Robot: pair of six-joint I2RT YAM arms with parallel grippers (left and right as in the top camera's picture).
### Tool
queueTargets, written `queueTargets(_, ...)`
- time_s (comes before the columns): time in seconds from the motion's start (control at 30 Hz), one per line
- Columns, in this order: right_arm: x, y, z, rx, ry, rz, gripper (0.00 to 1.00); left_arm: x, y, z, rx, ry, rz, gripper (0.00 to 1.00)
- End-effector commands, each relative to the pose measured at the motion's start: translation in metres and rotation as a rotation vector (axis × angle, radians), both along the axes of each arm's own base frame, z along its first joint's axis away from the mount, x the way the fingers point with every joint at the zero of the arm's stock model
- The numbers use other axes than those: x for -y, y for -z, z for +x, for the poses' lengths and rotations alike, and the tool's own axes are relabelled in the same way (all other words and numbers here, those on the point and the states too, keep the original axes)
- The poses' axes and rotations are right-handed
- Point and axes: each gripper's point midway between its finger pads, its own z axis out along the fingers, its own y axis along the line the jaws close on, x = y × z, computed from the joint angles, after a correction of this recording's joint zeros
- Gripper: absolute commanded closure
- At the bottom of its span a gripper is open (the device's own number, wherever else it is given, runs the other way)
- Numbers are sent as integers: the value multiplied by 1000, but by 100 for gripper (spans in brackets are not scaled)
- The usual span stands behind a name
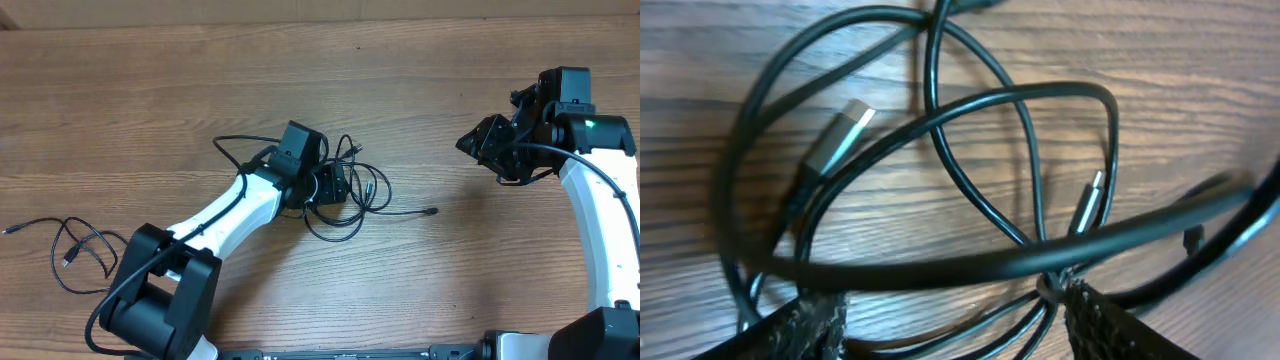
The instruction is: Untangle cables
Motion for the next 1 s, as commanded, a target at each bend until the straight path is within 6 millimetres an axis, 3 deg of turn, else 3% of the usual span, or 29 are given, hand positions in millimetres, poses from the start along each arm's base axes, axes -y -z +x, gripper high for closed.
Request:
queueTargets(0.0,0,6,-1,-4,-10,-13,52,19,-11,-3,31,43,-26,32)
queueTargets(0.2,0,14,-1,-8,-10,-12,50,37,-12,-10,80,84,0,33)
queueTargets(0.43,1,15,0,-1,-10,-13,49,3,5,-18,45,1,199,40)
queueTargets(0.57,1,14,1,5,-10,-14,48,10,-12,-16,80,8,166,42)
queueTargets(0.77,1,14,2,9,-10,-14,48,33,-57,-9,214,33,75,39)
queueTargets(0.97,1,14,3,11,-10,-14,48,53,-54,-5,263,18,66,42)
